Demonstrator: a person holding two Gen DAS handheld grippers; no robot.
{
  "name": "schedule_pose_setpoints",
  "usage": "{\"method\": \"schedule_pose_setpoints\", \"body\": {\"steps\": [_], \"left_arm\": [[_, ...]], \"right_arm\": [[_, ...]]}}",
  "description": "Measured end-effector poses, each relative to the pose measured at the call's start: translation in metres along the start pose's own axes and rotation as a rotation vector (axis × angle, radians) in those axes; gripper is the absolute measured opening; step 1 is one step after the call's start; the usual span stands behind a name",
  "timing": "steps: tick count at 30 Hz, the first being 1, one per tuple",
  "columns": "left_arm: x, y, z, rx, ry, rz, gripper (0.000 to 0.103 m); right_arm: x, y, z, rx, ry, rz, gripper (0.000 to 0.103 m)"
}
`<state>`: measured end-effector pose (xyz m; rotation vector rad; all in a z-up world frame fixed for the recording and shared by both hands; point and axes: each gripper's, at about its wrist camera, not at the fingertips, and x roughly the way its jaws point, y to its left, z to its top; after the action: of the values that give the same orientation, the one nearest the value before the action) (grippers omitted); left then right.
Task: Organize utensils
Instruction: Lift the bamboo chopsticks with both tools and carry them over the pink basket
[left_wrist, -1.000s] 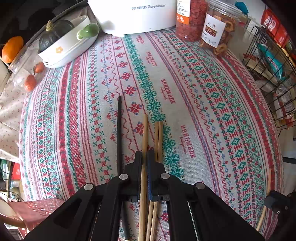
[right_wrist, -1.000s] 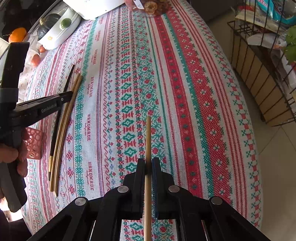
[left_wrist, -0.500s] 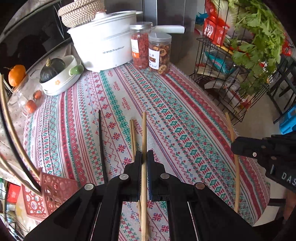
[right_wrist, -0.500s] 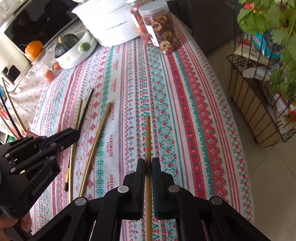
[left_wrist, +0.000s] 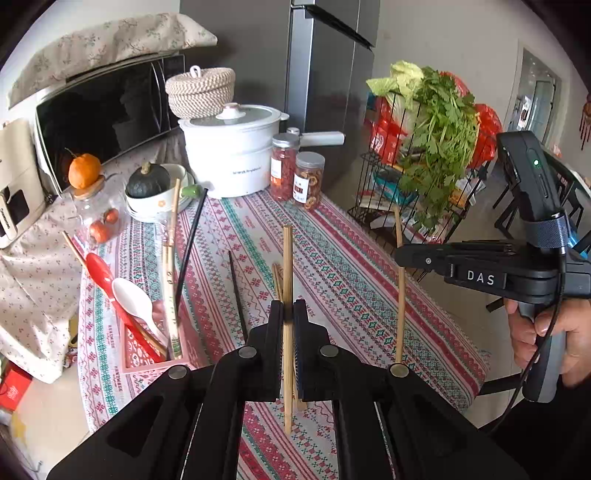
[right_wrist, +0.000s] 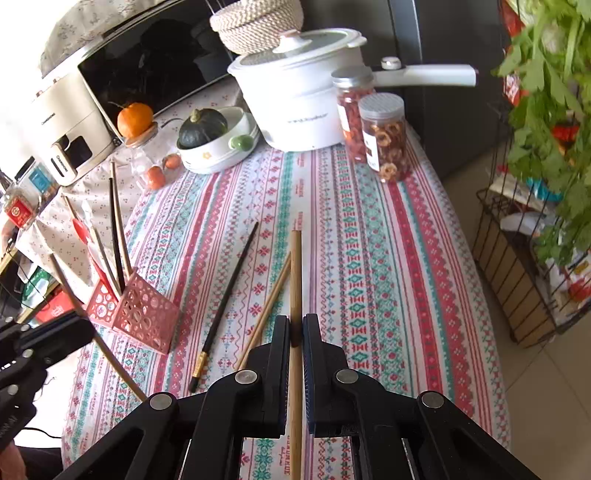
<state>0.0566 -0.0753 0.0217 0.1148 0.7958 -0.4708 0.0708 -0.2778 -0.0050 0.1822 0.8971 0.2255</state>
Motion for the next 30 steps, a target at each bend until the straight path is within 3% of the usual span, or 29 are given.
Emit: {"method": "schedule_pose_setpoints", "body": {"steps": [7, 10, 16, 24, 30], "left_arm": [[-0.059, 0.038, 0.006, -0.063, -0.159, -0.014, 0.005], [-0.087, 0.06, 0.003, -0.125, -0.264, 0.0, 0.005], [-0.118, 0.103, 0.003, -0.201, -0.396, 0.004, 0.005], [-0.117, 0.134, -0.005, -0.22, -0.491, 0.083, 0.005], [-0.088, 0.139, -0.002, -0.207, -0.442, 0.127, 0.005]], "right_arm": [[-0.014, 0.024, 0.016, -0.031, -0.113, 0.002, 0.004], [-0.024, 0.038, 0.025, -0.043, -0.171, 0.022, 0.004], [-0.034, 0.071, 0.041, -0.087, -0.253, 0.072, 0.004], [-0.039, 0.113, 0.05, -0.143, -0.287, 0.149, 0.004], [-0.049, 0.131, 0.054, -0.149, -0.333, 0.21, 0.004]]}}
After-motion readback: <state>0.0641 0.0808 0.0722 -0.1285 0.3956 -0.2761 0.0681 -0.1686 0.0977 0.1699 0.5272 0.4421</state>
